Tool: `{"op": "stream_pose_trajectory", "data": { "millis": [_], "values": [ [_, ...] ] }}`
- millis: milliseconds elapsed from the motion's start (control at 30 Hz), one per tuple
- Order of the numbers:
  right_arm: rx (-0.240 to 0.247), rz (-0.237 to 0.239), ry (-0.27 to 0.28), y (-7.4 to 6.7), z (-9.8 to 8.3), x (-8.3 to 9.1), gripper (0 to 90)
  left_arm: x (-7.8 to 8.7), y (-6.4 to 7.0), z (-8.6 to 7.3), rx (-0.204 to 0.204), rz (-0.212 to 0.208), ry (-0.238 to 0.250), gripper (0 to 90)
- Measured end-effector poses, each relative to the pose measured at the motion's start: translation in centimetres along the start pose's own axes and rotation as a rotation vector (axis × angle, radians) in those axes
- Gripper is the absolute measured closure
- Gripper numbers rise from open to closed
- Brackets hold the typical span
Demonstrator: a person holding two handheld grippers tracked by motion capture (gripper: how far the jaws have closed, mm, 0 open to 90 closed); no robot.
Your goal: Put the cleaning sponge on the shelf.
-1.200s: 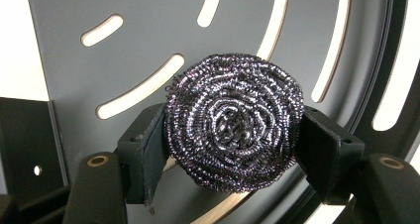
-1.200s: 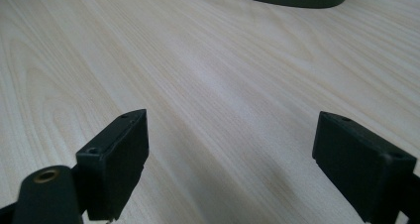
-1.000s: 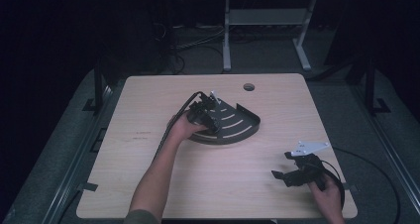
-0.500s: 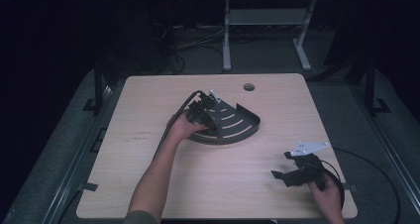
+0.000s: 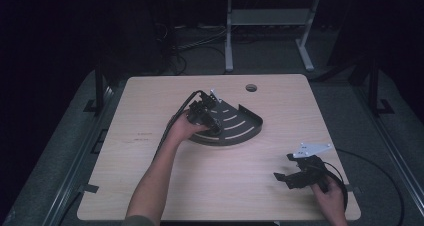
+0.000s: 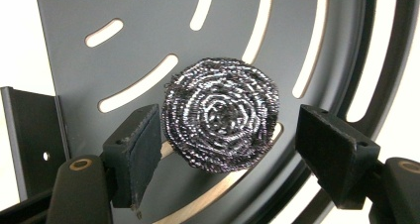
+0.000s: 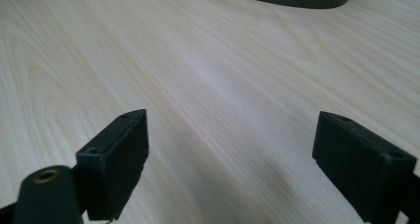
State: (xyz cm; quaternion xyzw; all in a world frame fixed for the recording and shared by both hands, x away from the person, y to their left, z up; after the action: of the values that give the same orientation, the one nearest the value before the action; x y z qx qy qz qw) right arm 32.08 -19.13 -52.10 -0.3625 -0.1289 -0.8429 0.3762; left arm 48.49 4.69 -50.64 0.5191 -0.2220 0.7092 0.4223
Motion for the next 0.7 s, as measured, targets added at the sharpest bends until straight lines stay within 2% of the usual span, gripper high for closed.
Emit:
{"op": "stream_pose_trajectory", "data": {
  "millis": [133,200,367,700],
  "values": [
    [-0.001,0.003,-0.005,-0.1,0.0,0.0,13.9,0.4,0.1,-0.1,-0.005,0.005,0.001,25.7],
    [0.002,0.006,0.0,-0.2,0.1,0.0,13.8,0.6,0.1,-0.2,-0.007,0.021,0.0,25.7],
    [0.007,0.005,-0.003,-0.4,0.3,-0.2,13.8,1.1,0.1,-0.7,0.006,0.015,0.021,25.7],
    [0.009,0.001,-0.002,-0.4,0.3,-0.2,13.8,1.8,0.4,-1.7,0.002,0.014,0.02,23.9]
  ]
}}
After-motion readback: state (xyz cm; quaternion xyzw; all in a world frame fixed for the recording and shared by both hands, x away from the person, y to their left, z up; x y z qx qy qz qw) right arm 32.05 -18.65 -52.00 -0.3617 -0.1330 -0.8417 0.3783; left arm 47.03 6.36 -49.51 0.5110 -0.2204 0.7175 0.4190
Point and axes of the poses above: each handheld gripper's, and its own axes: x roughly backward along the jaws, z roughly out of its top, y roughly to its right, the point moved 10 cm from there along -x, roughly forward along the jaws, and after that the axes turned 1 degree about -z, right-handed, at the moved point
